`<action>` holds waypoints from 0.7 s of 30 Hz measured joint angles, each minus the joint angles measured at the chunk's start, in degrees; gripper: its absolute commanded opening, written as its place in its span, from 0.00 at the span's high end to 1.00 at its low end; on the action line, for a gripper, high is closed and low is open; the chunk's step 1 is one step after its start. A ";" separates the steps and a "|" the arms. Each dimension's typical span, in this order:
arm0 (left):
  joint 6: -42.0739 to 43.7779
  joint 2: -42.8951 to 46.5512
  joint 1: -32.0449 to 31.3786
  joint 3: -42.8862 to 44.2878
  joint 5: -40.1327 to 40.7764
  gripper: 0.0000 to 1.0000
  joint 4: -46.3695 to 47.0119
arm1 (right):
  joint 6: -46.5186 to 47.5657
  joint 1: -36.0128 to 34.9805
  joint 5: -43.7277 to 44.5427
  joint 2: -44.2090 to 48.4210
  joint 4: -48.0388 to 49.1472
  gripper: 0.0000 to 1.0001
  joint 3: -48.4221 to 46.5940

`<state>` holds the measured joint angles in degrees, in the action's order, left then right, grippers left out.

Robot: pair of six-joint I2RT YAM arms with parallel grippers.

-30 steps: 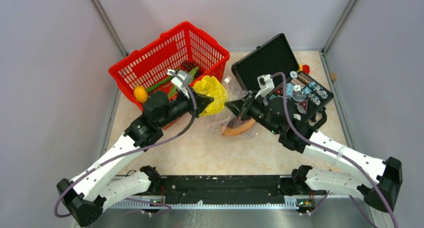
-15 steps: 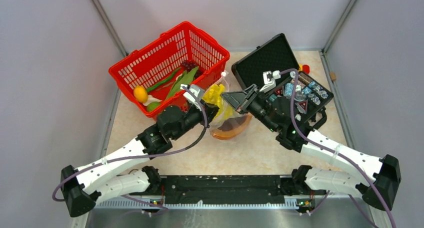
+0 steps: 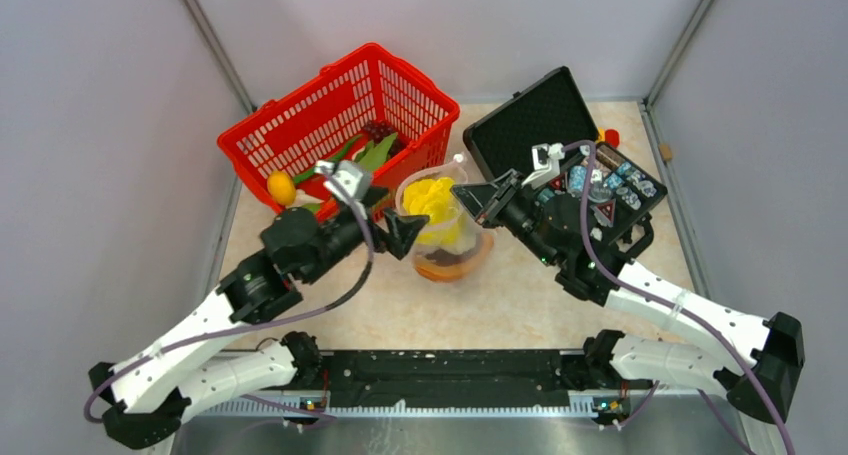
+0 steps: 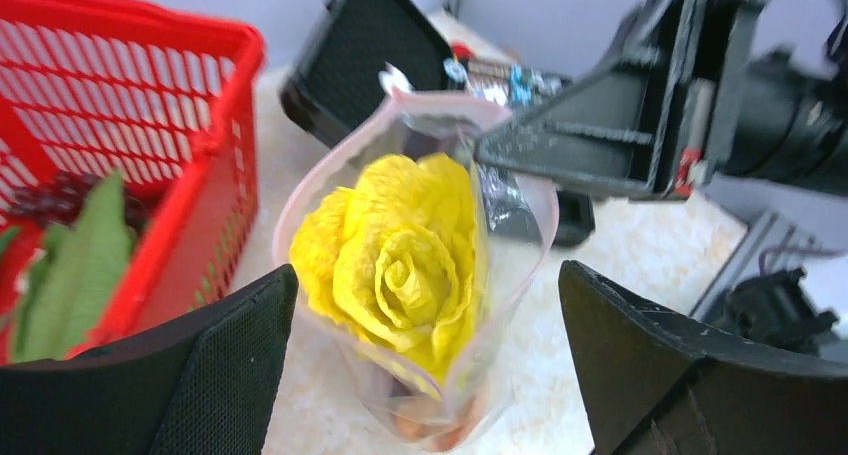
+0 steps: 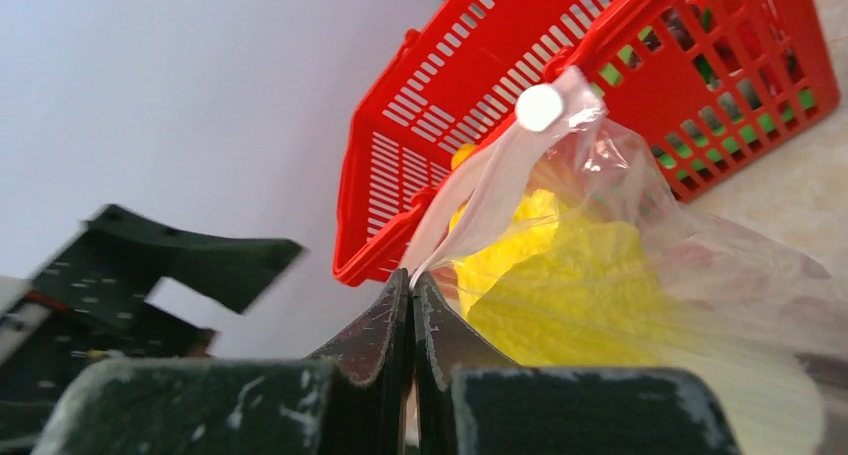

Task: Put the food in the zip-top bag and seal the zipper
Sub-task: Place the fake vegetable in the zipper food storage bag, then adjust the zipper food storage bag at the center of the board.

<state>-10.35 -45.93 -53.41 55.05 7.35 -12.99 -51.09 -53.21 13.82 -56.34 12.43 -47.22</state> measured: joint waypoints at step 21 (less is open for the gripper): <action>-10.03 -10.29 13.62 5.27 -8.22 0.40 -13.16 | 3.58 0.02 0.28 0.85 -2.97 1.00 0.00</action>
<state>-20.38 -56.23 -39.79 60.31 -0.86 -26.15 -47.51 -53.19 14.11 -55.48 9.45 -47.22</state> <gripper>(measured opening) 0.609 0.004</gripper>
